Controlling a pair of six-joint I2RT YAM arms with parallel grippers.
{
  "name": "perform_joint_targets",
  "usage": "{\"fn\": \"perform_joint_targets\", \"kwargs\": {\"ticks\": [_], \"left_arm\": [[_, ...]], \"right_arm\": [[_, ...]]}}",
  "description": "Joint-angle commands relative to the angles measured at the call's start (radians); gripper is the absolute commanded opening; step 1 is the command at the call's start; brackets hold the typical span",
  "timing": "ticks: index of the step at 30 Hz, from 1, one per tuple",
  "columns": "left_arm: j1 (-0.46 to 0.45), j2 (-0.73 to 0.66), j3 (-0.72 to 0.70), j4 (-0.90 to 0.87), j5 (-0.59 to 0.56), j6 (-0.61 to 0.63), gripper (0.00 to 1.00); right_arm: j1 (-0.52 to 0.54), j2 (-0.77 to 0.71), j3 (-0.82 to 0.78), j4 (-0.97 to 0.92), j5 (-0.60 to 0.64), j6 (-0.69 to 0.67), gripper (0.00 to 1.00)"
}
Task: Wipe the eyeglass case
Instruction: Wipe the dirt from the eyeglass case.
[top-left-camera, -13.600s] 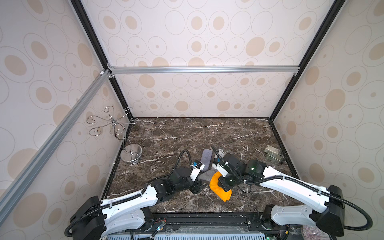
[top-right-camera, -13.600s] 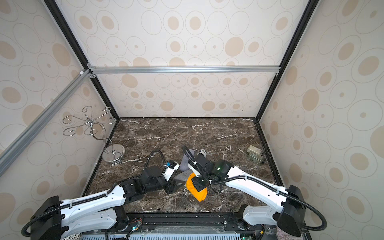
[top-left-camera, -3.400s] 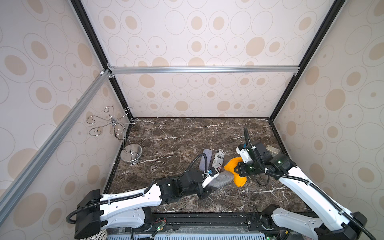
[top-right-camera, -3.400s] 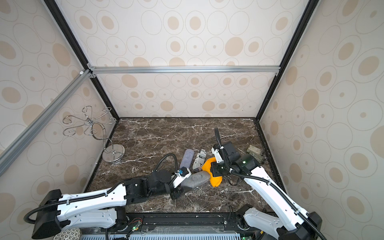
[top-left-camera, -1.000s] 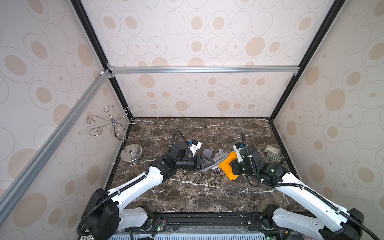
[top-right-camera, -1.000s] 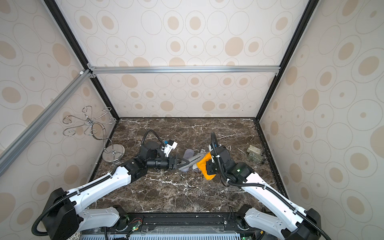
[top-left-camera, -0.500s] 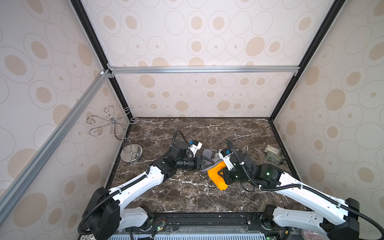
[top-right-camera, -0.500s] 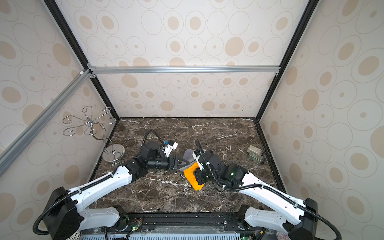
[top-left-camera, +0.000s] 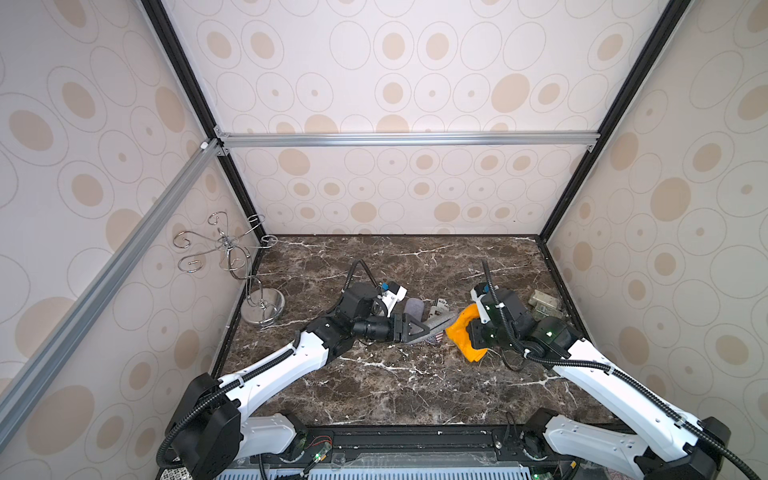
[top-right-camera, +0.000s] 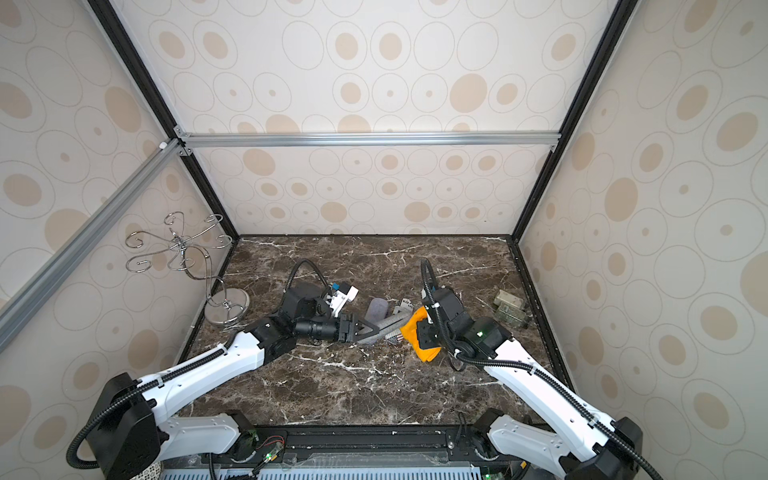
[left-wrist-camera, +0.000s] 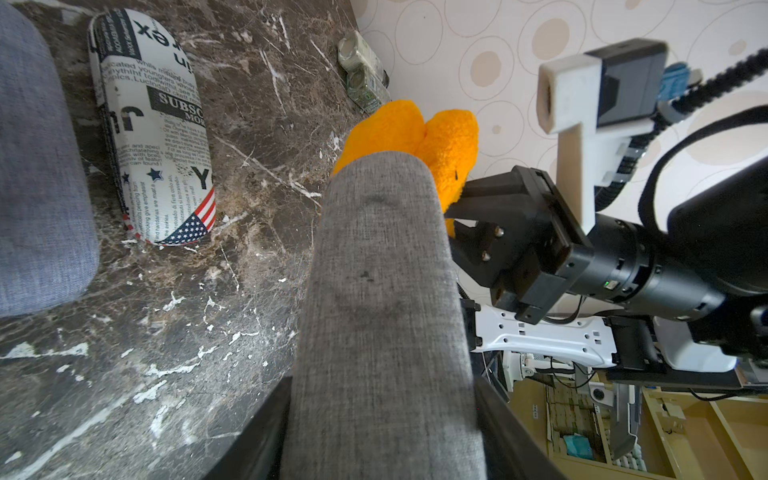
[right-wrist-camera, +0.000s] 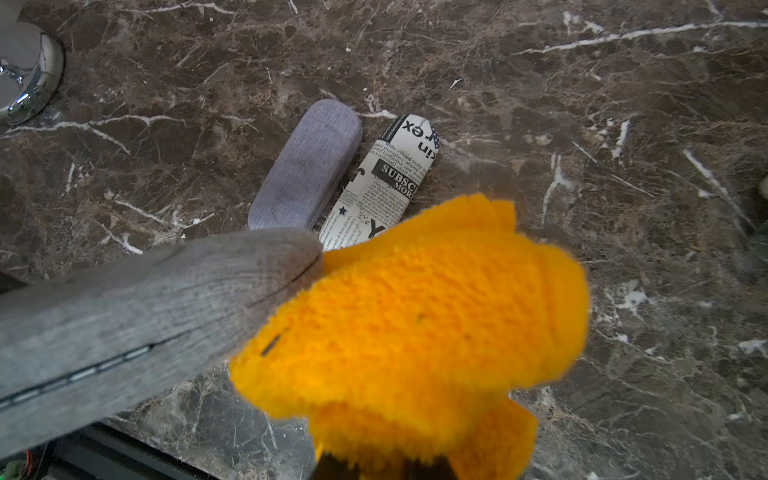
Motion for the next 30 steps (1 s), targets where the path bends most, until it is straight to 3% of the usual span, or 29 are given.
{"fn": "perform_joint_targets", "kwargs": {"ticks": [1,6,9,11,15,19,22,26,30], "left_arm": [[-0.005,-0.022,0.003,0.024,0.049,0.014,0.21],[-0.004,-0.01,-0.004,0.06,0.057,0.001,0.21],[-0.005,-0.01,-0.007,0.062,0.06,0.012,0.2],[-0.005,-0.016,-0.007,0.047,0.054,0.032,0.2],[-0.004,-0.048,-0.004,-0.049,-0.003,0.17,0.2],[-0.009,-0.092,-0.034,-0.084,-0.058,0.252,0.2],[-0.033,-0.145,-0.044,-0.122,-0.174,0.332,0.2],[-0.083,-0.205,-0.043,-0.173,-0.35,0.433,0.2],[-0.154,-0.216,-0.044,-0.176,-0.457,0.49,0.21]], "right_arm": [[0.035,-0.028,0.004,0.065,-0.123,-0.009,0.0],[0.237,-0.018,0.012,0.171,-0.104,0.009,0.0],[0.291,0.021,0.025,0.204,-0.129,0.02,0.0],[0.291,0.031,0.022,0.197,-0.097,0.035,0.0],[0.248,0.019,0.021,0.089,0.081,0.08,0.0],[0.123,-0.016,0.02,-0.022,0.082,0.088,0.0],[0.099,-0.016,0.065,-0.119,0.054,0.031,0.0],[0.103,0.007,0.115,-0.231,-0.113,-0.05,0.0],[0.189,0.033,0.158,-0.28,-0.156,-0.074,0.0]]}}
